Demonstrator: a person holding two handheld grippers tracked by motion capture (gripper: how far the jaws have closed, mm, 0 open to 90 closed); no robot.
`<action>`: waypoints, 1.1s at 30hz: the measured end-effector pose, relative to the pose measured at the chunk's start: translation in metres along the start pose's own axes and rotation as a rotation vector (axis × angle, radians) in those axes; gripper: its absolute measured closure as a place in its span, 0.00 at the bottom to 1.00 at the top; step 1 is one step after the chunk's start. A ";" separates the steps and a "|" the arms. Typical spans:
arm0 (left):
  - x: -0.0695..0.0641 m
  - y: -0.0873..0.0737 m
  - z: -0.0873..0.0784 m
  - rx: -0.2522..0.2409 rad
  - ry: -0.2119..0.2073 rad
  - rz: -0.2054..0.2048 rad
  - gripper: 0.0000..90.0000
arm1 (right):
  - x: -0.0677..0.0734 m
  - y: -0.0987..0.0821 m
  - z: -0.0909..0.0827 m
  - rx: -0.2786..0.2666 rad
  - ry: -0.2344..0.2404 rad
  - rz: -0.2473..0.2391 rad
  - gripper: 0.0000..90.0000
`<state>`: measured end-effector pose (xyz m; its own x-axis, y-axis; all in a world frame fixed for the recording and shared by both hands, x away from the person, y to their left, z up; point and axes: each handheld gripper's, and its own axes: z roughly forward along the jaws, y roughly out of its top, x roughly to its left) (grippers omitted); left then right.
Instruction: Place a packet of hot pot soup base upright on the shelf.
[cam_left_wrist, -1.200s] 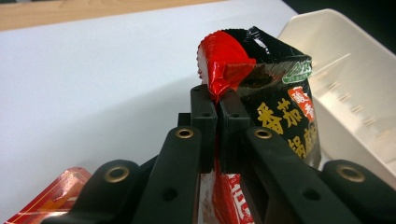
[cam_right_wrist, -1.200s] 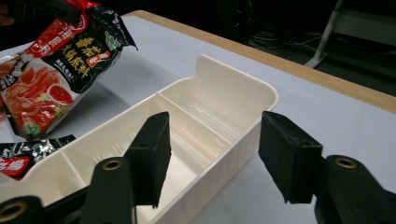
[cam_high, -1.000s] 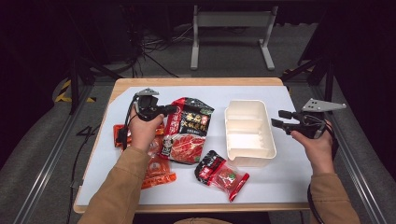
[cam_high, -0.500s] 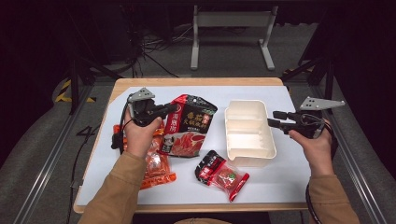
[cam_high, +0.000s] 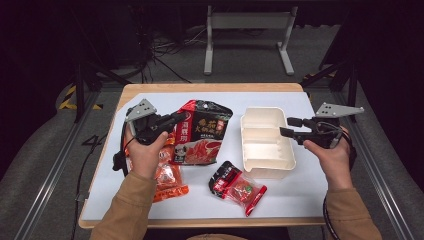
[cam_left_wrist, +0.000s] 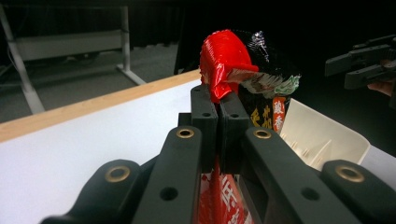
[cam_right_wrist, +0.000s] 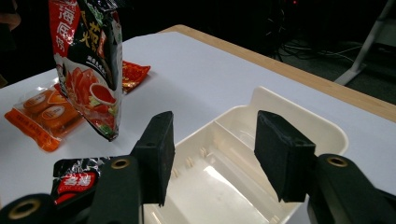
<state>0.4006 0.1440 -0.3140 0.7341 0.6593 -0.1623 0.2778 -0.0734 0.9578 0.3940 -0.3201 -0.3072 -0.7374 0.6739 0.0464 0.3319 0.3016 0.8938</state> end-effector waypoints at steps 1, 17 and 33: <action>0.000 0.000 0.000 0.000 0.000 0.000 0.97 | 0.001 0.001 0.001 -0.002 0.003 -0.001 0.52; -0.007 0.005 -0.015 -0.068 -0.001 0.009 0.97 | 0.029 0.026 0.026 -0.079 0.185 -0.009 0.39; -0.016 0.003 -0.011 -0.105 -0.034 0.019 0.97 | 0.047 0.054 0.055 -0.059 0.242 -0.054 0.35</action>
<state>0.3831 0.1420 -0.3061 0.7599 0.6324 -0.1504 0.1987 -0.0058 0.9800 0.4097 -0.2354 -0.2813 -0.8747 0.4749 0.0967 0.2586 0.2885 0.9219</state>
